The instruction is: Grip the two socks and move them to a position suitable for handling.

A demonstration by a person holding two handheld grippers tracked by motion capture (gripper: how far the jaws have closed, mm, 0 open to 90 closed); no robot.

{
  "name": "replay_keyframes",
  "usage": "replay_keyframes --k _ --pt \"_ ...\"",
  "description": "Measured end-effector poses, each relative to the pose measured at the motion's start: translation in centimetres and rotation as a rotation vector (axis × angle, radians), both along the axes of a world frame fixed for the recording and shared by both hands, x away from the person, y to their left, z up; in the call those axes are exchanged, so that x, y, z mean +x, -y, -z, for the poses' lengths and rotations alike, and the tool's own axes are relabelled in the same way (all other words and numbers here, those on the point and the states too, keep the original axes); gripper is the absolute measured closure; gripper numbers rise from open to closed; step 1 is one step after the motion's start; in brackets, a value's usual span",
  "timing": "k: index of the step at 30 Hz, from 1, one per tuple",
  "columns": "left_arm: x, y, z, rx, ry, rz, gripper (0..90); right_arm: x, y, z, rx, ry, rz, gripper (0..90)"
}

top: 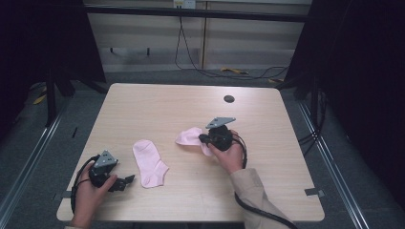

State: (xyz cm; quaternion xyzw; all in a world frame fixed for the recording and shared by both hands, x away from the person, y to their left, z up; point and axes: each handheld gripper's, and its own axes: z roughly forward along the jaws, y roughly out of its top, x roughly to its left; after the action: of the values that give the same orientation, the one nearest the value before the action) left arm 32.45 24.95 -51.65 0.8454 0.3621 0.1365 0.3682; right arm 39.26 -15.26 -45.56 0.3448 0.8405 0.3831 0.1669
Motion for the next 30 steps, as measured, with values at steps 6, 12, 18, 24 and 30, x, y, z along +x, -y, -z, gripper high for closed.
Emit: replay_keyframes --k 6,12,18,24,30 --pt "0.0 0.0 0.0 -0.003 0.000 -0.003 6.8 -0.3 4.1 0.1 -0.057 0.005 0.096 62.7" --pt "0.1 0.1 0.0 0.001 0.003 -0.006 6.4 -1.9 3.2 1.1 -0.011 -0.011 0.058 59.6" --pt "0.1 0.1 0.0 0.001 0.002 -0.006 6.3 -3.2 -1.1 2.0 0.032 -0.037 -0.036 57.1" --pt "0.1 0.1 0.0 0.002 0.003 -0.006 6.3 -4.4 -5.9 2.2 0.042 -0.058 -0.128 55.5" --pt "0.1 0.1 0.0 0.002 0.004 -0.006 6.3 -5.5 -9.5 2.3 0.032 -0.072 -0.208 59.7"
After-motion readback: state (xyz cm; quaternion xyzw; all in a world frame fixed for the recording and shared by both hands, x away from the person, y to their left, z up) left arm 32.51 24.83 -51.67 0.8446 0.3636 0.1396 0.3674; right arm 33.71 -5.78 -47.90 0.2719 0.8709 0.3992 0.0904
